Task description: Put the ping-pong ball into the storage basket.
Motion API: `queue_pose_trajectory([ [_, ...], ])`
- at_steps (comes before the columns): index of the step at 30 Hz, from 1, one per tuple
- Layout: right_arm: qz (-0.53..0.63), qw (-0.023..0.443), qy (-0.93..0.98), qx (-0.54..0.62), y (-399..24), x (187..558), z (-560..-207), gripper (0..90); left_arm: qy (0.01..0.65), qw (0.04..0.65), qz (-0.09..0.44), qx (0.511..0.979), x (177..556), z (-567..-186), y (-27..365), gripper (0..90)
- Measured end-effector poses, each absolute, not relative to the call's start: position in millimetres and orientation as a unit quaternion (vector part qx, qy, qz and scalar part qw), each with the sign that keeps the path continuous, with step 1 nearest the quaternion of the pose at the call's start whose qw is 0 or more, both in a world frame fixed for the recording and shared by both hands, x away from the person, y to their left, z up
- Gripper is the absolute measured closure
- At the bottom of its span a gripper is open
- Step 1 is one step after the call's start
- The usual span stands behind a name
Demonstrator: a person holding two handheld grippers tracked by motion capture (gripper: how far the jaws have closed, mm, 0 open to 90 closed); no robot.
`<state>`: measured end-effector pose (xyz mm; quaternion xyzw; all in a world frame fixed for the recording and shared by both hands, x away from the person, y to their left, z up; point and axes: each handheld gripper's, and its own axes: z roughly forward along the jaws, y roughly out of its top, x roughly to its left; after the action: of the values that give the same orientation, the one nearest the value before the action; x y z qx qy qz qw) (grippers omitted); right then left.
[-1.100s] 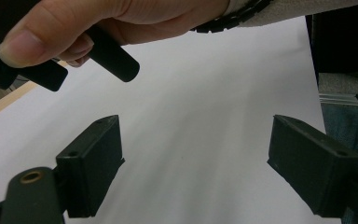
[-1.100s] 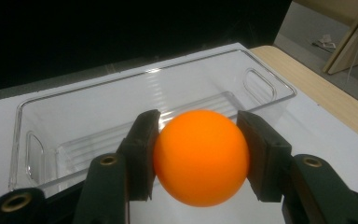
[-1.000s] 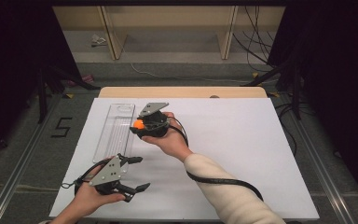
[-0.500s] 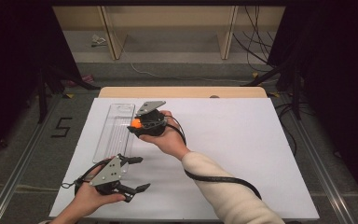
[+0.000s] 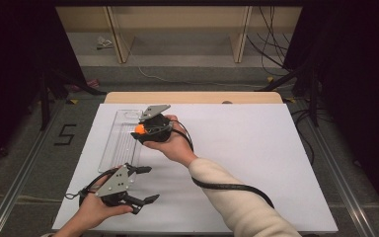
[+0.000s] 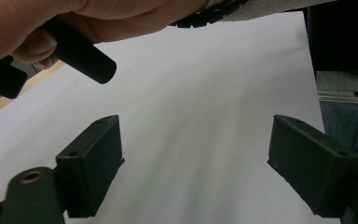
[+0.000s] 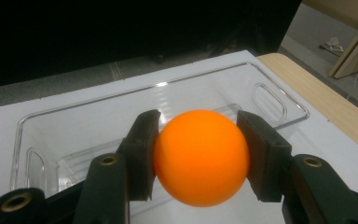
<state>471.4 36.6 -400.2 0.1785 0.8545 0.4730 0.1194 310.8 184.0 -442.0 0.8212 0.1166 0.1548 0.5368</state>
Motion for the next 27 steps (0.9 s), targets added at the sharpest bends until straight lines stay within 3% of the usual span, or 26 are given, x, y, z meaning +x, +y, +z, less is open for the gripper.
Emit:
queue_pose_trajectory([
  [27, 0.468, 0.113, 0.859, 0.174, 50, 476, -400, 51.5, 0.116, 0.533, 0.151, 0.824, 311, -442, 183, 17.0],
])
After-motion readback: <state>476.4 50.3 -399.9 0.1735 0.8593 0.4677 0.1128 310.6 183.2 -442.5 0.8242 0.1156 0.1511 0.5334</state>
